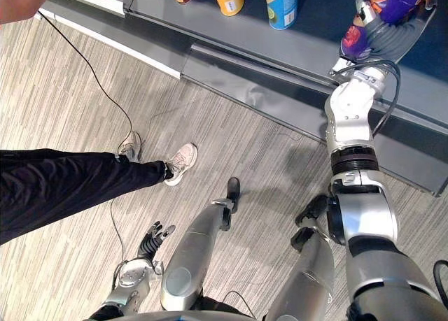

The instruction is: Put the gum and the chips on the shelf.

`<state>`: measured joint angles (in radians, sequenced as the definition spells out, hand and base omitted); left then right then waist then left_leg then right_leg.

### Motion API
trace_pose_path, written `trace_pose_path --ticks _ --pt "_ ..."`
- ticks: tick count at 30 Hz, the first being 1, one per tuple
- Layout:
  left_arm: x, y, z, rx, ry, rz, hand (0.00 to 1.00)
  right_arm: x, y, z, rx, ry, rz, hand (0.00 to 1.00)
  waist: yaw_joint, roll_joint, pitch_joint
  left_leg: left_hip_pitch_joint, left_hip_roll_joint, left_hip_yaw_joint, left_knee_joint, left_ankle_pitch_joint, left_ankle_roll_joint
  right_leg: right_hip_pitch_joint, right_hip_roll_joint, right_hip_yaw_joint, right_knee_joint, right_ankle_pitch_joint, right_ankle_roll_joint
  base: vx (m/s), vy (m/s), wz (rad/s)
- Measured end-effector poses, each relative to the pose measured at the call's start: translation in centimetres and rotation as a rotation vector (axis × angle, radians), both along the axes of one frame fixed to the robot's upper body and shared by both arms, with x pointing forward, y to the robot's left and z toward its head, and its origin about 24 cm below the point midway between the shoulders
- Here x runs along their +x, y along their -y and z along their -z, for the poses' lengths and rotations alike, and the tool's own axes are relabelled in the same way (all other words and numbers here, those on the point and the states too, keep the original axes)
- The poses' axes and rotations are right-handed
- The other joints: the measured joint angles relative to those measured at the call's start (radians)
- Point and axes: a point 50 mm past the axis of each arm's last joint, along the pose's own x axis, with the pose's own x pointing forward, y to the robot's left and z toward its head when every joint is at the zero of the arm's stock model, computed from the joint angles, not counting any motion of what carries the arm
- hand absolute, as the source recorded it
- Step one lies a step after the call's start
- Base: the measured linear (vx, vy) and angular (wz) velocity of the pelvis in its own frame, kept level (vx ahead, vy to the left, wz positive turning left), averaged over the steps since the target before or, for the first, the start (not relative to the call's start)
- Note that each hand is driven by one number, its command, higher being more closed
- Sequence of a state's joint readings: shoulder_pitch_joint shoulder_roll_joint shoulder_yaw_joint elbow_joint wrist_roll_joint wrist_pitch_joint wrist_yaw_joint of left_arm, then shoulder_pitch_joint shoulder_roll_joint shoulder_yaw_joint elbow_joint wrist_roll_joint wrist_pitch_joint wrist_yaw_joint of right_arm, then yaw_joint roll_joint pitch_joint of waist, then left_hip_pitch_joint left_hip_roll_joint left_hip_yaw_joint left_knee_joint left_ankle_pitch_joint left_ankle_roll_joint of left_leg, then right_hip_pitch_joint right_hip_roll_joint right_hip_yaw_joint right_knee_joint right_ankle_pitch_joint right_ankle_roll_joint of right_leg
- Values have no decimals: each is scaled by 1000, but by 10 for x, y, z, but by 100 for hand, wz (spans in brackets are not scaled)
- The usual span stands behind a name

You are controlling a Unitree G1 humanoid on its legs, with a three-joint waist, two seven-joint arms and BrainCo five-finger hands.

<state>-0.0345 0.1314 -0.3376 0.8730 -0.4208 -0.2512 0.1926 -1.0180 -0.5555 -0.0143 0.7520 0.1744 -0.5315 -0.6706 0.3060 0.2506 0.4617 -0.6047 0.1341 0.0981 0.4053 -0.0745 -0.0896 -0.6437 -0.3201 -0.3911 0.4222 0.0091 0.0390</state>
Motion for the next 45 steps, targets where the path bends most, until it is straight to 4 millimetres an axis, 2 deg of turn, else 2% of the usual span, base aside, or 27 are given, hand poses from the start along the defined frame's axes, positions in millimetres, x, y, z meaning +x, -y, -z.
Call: trace_pose_path --ticks 10,25,29,39,45 --pt "0 0 -1 3 3 6 0 -4 -8 -16 -14 72 -31 0 1 0 0 0 1 1 2 0 0 0 1 0 -1 0 0 47 7 0" --pt "0 0 -1 4 1 -4 0 -3 -12 -16 -26 69 -40 0 -1 0 0 14 7 3 1 0 0 14 6 1 -6 0 0 23 3 0" --pt "0 0 0 4 0 -5 0 0 -19 -11 -36 53 -60 0 -4 0 0 32 16 8 0 -4 -2 34 18 3 -20 0 0 26 -2 -7" --pt "-3 -2 2 -6 -19 -36 0 7 -28 20 -70 -55 -114 0 -23 0 0 56 36 17 26 -27 -6 65 37 14 -29 2 0 30 4 -5" --pt "-7 -5 6 -1 -39 -46 0 9 -28 37 -87 -113 -122 0 -52 -1 0 72 38 28 23 -30 -4 78 43 22 -41 6 6 29 15 -6"
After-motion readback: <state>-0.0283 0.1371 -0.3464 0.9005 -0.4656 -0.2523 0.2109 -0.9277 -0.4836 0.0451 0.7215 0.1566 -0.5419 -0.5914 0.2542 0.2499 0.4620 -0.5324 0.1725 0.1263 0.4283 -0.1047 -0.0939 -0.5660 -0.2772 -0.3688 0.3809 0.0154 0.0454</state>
